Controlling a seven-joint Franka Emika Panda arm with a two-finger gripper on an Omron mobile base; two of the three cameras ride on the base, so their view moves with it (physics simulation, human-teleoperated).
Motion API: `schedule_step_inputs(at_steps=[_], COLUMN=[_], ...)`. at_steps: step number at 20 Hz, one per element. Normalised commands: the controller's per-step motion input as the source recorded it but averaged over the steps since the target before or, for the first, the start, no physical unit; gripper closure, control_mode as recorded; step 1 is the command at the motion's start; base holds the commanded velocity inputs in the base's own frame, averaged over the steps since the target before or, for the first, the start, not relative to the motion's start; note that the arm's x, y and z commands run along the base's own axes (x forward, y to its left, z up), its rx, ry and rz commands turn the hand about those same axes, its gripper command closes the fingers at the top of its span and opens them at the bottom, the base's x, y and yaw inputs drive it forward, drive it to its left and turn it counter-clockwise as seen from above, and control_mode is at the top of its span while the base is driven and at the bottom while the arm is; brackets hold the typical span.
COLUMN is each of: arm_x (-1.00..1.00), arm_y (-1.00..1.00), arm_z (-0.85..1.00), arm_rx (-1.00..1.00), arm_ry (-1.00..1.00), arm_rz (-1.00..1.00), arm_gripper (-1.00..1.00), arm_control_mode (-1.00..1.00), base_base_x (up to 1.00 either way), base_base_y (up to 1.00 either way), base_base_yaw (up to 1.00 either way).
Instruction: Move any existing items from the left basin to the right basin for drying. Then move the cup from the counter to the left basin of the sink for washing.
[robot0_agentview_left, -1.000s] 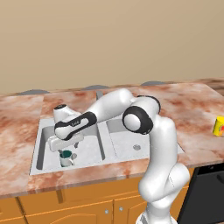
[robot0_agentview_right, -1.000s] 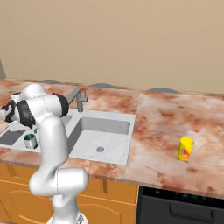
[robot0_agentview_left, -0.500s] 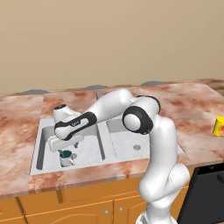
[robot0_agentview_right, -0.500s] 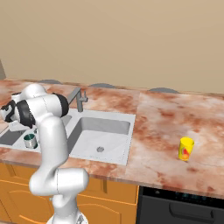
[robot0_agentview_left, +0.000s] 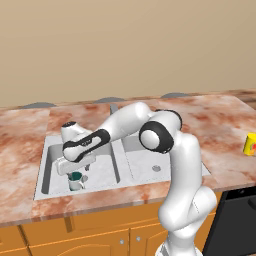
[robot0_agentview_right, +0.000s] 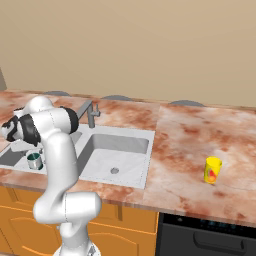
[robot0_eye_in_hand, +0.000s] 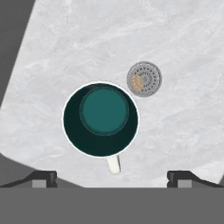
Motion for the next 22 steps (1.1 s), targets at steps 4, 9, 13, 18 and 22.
schedule_step_inputs(at_steps=[4,9,13,18,22], arm_x=[-0.06,-0.07,-0.1,-0.05,-0.01], arm_y=[0.0,0.0,-0.01,-0.05,-0.08], arm_z=[-0.11,-0.07,-0.07,-0.06,-0.1], arm_rx=[0.0,0.0,0.0,0.0,0.0], arm_ry=[0.0,0.0,0.0,0.0,0.0], arm_rz=[0.0,0.0,0.0,0.0,0.0], arm_gripper=[-1.0,-1.0,-1.0,-1.0,-1.0], arm_control_mode=[-1.0,-1.0,-1.0,-1.0,-1.0], base_base_x=[0.0,0.0,0.0,0.0,0.0], base_base_y=[0.0,0.0,0.0,0.0,0.0], base_base_yaw=[0.0,0.0,0.0,0.0,0.0])
